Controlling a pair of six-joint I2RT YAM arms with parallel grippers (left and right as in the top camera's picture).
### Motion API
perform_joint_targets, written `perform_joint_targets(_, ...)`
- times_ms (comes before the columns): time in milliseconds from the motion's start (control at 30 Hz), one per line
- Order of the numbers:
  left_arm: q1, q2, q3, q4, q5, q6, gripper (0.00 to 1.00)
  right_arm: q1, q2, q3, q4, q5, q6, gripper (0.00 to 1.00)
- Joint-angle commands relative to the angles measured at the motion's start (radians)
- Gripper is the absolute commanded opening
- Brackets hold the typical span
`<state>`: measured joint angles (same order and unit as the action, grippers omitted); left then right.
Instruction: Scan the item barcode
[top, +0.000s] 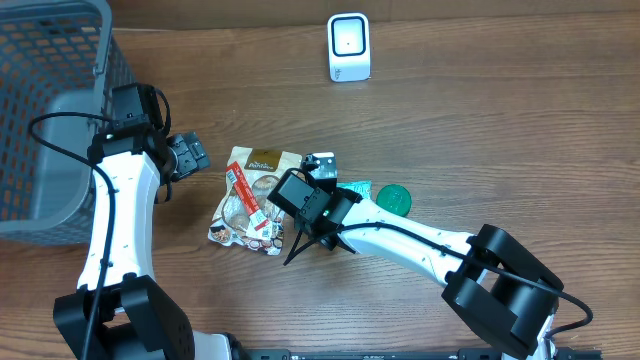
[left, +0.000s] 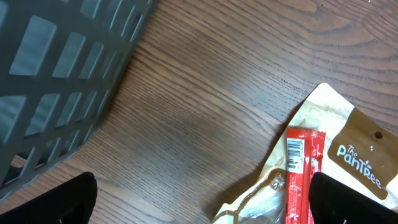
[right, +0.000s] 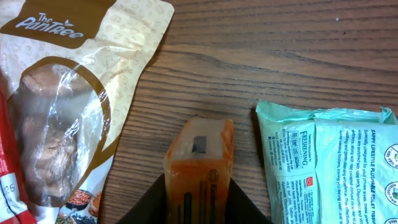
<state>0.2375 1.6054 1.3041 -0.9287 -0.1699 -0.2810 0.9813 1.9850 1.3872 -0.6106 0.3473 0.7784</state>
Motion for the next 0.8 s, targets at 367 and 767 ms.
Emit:
perform_joint_targets(367,-0.002,-0.008,0.006,-0.002,-0.013,0.011,1.00,-0.006,-0.022,-0.014,0.007,0.018,0.011,0.26)
perform_joint_targets(767,-0.002,-0.008,0.006,-0.002,-0.013,0.011,1.00,-0.006,0.021,-0.014,0.026,0.007,0.010,0.32)
